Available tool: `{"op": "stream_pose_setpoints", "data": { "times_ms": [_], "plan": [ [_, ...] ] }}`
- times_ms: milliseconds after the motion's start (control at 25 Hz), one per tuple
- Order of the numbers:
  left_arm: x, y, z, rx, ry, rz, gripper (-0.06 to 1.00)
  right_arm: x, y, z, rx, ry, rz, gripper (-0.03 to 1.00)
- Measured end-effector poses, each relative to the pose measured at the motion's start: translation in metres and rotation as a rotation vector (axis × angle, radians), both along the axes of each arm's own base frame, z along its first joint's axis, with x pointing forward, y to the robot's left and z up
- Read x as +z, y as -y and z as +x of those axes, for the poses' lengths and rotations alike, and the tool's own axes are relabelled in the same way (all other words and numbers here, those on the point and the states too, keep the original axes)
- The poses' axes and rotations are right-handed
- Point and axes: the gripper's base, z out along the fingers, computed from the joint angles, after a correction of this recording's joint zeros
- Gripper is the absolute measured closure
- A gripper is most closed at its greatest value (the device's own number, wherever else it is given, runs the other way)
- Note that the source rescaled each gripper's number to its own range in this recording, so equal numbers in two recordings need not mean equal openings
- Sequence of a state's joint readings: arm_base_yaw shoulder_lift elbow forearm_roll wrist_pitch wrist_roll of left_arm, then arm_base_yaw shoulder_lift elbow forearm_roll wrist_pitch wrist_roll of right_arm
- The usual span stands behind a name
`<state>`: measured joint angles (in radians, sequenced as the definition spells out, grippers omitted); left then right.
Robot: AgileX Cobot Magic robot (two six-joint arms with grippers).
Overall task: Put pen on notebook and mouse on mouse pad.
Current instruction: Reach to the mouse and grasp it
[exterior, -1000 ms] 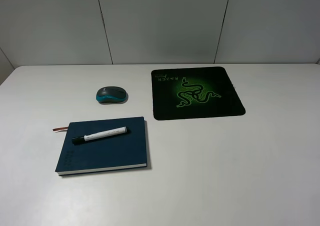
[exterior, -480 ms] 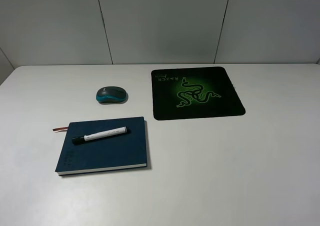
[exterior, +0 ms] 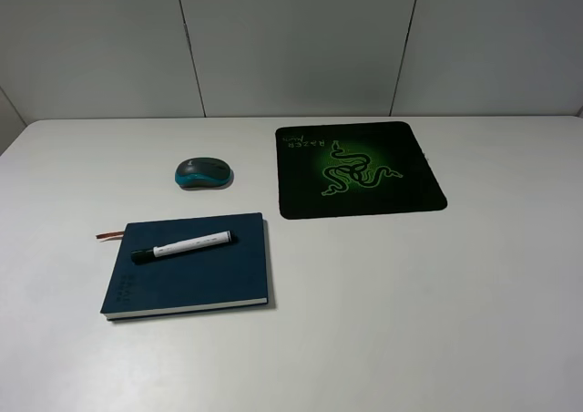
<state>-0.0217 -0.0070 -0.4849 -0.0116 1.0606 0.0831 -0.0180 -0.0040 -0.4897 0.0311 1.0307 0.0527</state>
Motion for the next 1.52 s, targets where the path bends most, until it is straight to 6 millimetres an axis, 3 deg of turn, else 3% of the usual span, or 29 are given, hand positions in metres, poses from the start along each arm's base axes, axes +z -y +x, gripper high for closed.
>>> {"op": "stream_pose_setpoints", "data": {
  "times_ms": [1520],
  "plan": [
    [0.0000,0.0000,0.0000,0.000,0.000,0.000,-0.05,0.0036,-0.0010,-0.0003,0.007,0.026,0.011,-0.03]
  ]
}}
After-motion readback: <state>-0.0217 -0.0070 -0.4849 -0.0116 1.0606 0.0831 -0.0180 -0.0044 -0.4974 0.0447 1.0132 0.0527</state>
